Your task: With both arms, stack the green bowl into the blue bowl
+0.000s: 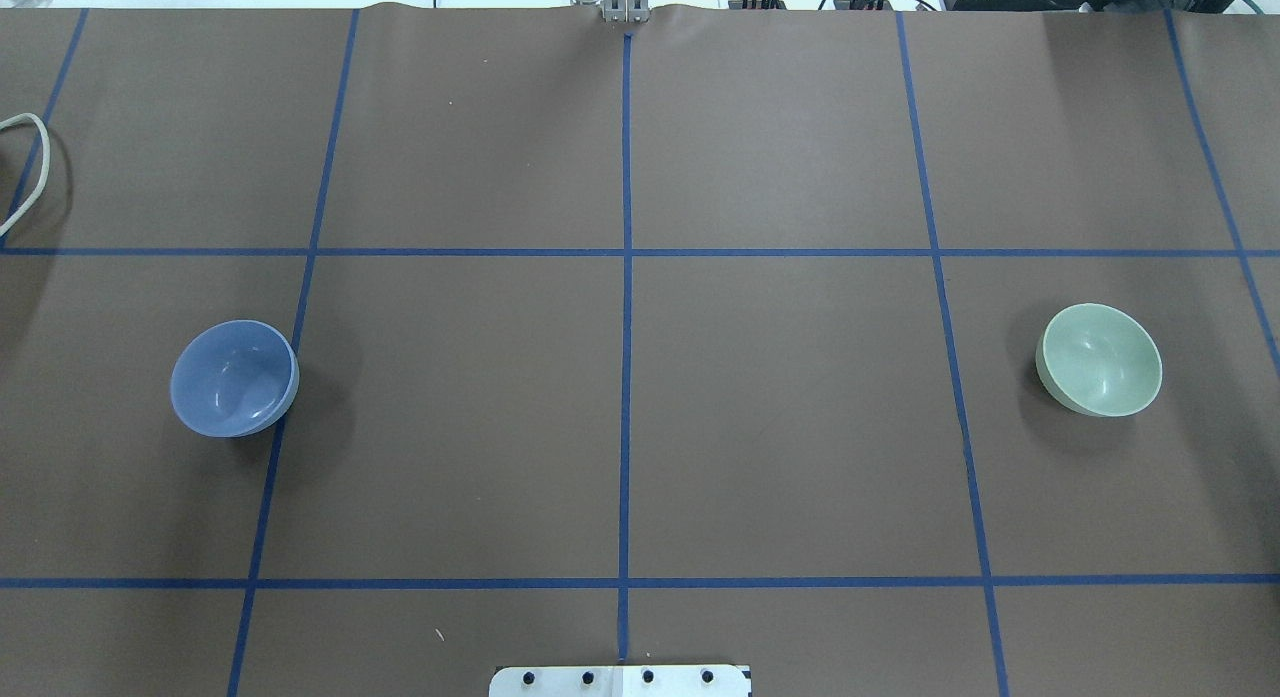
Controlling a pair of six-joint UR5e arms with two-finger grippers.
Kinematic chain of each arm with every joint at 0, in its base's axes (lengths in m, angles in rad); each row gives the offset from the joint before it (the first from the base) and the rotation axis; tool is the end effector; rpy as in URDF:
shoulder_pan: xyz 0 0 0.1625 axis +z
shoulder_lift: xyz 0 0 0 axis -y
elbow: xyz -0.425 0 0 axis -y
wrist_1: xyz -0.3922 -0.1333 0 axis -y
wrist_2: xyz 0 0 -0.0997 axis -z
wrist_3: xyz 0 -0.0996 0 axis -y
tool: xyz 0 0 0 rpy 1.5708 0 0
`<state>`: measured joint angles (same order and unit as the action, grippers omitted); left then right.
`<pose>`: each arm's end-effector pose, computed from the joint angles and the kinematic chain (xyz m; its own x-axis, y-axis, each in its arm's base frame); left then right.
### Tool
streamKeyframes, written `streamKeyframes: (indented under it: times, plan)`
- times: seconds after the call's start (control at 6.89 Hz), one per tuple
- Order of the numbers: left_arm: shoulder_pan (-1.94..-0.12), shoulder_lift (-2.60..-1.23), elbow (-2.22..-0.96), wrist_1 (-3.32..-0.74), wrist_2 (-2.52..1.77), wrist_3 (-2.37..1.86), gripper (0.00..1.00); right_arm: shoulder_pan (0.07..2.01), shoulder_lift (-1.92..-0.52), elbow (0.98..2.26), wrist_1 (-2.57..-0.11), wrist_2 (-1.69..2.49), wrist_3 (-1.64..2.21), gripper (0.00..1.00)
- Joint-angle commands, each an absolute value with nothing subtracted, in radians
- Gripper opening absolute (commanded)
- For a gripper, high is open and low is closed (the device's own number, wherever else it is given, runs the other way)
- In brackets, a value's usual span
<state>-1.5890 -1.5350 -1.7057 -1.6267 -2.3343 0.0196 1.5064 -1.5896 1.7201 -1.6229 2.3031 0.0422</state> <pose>-0.0732 -0.4834 0.6041 0.7245 0.1129 -0.6800 0.0038 0.9858 0.1678 0.0353 -0.4894 0.6024 0.7408 -0.0580 0.6692 0.0329 0.9982 0.0501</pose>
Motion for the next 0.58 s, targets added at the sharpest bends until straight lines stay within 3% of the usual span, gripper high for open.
streamKeyframes:
  times: [0.0, 0.44]
  plan:
    - [-1.588, -1.592, -1.7, -1.66, -2.357, 0.02, 0.99, 1.505, -1.585, 1.747, -1.623, 2.306, 0.043, 1.0]
    - [-1.507, -1.597, -1.715, -1.799, -2.404, -0.128, 0.99, 1.496, -1.572, 1.746, -1.623, 2.307, 0.043, 1.0]
